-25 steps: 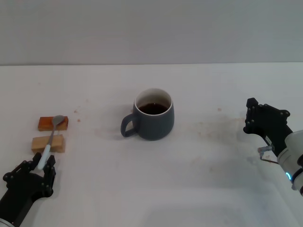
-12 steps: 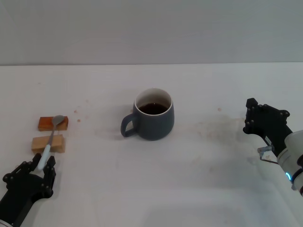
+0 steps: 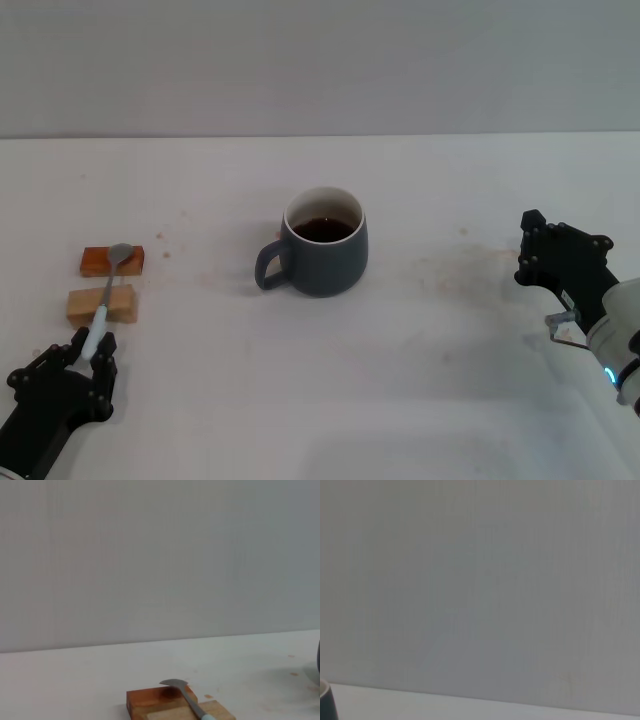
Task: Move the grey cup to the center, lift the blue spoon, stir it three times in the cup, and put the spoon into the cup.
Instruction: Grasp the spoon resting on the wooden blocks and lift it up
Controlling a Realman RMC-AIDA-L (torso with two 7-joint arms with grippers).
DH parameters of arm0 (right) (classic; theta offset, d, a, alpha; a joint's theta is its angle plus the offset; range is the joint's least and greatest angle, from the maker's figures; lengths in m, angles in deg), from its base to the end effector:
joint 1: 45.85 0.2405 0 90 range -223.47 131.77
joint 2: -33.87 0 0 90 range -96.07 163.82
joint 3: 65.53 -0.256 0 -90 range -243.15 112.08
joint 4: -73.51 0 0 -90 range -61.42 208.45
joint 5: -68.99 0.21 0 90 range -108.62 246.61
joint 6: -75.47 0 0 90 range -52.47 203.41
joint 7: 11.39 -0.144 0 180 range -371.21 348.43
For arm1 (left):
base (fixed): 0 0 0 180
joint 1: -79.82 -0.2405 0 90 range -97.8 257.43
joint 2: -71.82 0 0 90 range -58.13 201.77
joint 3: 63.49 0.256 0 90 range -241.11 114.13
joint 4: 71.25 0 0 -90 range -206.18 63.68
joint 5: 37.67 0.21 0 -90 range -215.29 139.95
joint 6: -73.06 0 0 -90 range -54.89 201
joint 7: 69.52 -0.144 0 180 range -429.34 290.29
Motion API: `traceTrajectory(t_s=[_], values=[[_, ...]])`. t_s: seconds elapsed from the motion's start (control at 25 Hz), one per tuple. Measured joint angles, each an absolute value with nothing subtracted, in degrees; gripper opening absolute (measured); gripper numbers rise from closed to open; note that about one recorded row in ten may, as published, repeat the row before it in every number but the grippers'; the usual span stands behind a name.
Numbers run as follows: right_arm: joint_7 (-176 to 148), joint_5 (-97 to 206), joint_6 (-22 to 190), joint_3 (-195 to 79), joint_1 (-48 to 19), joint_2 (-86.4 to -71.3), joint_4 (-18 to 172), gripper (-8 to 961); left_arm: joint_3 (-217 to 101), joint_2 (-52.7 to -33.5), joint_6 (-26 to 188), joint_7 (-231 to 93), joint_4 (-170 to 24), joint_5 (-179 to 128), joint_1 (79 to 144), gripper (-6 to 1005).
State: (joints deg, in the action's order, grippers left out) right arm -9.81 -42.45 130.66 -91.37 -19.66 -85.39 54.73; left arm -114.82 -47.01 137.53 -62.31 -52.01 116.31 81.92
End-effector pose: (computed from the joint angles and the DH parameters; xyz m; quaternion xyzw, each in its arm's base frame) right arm 0.3042 0.3255 -0.0772 -0.7614 0.2592 0.2406 0.5433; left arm -0.3695 0.2054 -0.0587 -0.7529 -0.2827 -0.2304 0.5479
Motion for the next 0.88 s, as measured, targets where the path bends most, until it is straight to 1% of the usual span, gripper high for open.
traceTrajectory(t_s=[0.6, 0.88], values=[[-9.8, -42.4, 130.7, -91.4, -19.8, -85.39, 54.7, -2, -114.8, -47.01, 137.3, -62.3, -52.0, 116.3, 82.3, 258], [-9.8, -42.5, 130.9, -91.4, -19.8, -85.39, 54.7, -2, -115.1, -47.01, 137.2, -62.5, -52.2, 116.3, 82.4, 232]])
